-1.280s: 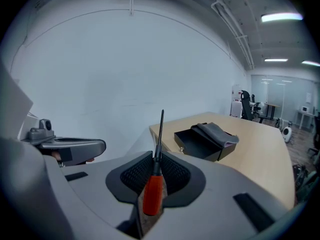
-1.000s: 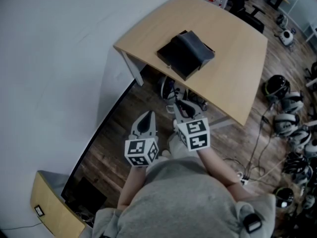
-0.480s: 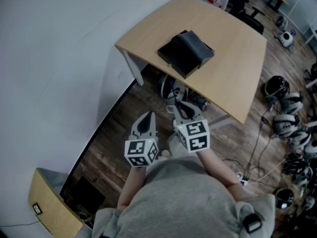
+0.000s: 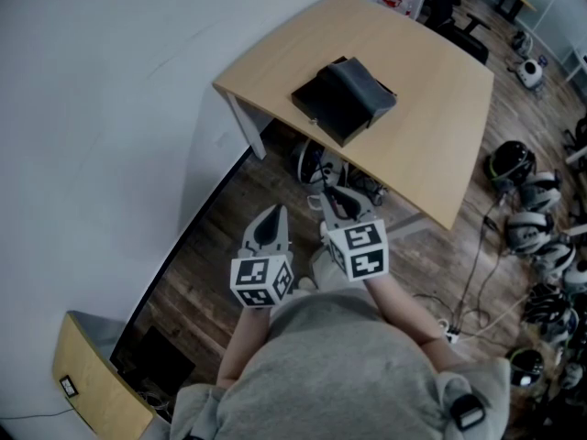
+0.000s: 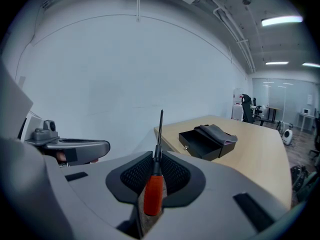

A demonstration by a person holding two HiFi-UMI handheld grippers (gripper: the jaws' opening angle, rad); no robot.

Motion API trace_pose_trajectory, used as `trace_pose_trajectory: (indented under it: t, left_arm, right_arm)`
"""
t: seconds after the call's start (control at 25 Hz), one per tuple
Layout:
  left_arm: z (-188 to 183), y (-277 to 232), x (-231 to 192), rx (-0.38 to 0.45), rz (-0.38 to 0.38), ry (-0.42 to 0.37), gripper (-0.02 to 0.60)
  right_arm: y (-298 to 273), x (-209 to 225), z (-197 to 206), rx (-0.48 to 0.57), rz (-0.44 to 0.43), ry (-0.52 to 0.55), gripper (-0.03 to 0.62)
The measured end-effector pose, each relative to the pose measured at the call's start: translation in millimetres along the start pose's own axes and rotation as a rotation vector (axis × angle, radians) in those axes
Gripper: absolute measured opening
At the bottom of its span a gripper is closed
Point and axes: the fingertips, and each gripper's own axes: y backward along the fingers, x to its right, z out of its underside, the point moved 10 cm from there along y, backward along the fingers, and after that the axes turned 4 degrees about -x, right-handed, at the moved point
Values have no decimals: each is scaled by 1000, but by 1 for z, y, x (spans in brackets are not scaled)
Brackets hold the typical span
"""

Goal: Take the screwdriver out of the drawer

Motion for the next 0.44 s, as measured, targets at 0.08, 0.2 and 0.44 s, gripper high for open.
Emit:
trace_pose_trajectory:
  t: [0.08, 0.2, 0.44]
  left_arm:
    - [1, -1, -1, -1, 1, 1, -2]
    - [1, -3, -1, -5, 2, 0, -1]
    - [0, -5, -2, -8, 0, 0, -1]
  right_arm:
    - [-1, 0, 0, -3, 1, 1, 56]
    - [-1, 1, -1, -4, 2, -2, 57]
    - [-3, 2, -1, -6, 7, -5, 57]
